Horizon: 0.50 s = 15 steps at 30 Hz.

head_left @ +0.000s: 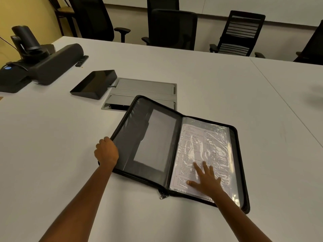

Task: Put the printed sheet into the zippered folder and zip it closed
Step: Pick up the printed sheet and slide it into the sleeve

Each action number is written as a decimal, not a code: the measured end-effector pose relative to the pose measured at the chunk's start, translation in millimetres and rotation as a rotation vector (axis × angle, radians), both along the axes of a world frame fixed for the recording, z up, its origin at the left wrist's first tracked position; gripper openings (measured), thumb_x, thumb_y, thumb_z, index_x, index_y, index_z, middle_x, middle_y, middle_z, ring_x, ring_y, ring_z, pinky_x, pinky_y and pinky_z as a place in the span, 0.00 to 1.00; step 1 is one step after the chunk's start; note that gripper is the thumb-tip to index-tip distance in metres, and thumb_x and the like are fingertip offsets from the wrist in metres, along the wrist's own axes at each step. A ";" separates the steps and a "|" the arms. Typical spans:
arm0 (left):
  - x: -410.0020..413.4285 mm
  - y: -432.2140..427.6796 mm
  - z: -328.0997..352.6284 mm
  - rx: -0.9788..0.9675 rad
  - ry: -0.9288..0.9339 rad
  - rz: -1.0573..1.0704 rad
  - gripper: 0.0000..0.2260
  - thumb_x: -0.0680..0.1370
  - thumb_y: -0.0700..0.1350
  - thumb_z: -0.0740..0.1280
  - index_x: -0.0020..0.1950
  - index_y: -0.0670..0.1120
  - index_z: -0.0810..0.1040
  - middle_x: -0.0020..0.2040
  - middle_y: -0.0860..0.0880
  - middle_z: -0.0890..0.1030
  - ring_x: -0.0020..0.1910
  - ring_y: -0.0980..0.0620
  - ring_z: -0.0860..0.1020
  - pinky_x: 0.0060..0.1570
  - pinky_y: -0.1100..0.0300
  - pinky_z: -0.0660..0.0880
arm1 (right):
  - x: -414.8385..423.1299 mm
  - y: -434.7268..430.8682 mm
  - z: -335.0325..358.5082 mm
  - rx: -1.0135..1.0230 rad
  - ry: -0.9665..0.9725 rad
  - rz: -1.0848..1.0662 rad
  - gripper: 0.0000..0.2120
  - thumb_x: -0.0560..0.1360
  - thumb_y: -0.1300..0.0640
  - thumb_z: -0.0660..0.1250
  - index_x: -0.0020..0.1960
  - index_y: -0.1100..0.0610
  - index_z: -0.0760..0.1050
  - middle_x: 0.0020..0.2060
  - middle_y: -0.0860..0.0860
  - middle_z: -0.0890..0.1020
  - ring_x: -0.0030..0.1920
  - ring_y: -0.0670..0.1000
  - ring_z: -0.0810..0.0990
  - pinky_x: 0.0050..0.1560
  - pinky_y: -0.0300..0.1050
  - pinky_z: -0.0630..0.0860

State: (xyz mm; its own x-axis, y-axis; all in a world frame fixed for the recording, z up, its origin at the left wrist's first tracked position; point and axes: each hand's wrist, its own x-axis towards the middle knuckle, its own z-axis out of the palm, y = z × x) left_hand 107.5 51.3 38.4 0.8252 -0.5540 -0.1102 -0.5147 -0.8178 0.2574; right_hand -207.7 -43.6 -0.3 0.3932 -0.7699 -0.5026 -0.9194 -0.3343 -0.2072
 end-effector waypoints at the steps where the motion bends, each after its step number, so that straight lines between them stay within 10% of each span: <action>1: -0.6 2.8 -0.6 0.009 0.003 0.008 0.12 0.79 0.37 0.58 0.61 0.34 0.69 0.59 0.35 0.75 0.57 0.39 0.75 0.54 0.50 0.74 | -0.1 1.3 0.0 -0.001 0.001 0.005 0.42 0.71 0.35 0.59 0.73 0.47 0.38 0.75 0.55 0.38 0.74 0.61 0.38 0.69 0.71 0.47; 15: 2.7 46.0 -1.4 -0.093 0.201 0.232 0.13 0.78 0.38 0.59 0.60 0.32 0.70 0.58 0.34 0.74 0.57 0.35 0.74 0.55 0.45 0.72 | 8.2 12.7 1.5 0.006 -0.003 0.092 0.42 0.71 0.35 0.60 0.74 0.47 0.39 0.75 0.54 0.39 0.75 0.60 0.39 0.70 0.69 0.46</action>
State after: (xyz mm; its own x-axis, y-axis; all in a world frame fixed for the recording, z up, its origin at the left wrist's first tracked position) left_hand 110.1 97.3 36.9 0.8977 -0.3687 -0.2415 -0.2482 -0.8757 0.4142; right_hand -199.5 -30.8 1.3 0.4632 -0.7278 -0.5058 -0.8845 -0.4158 -0.2117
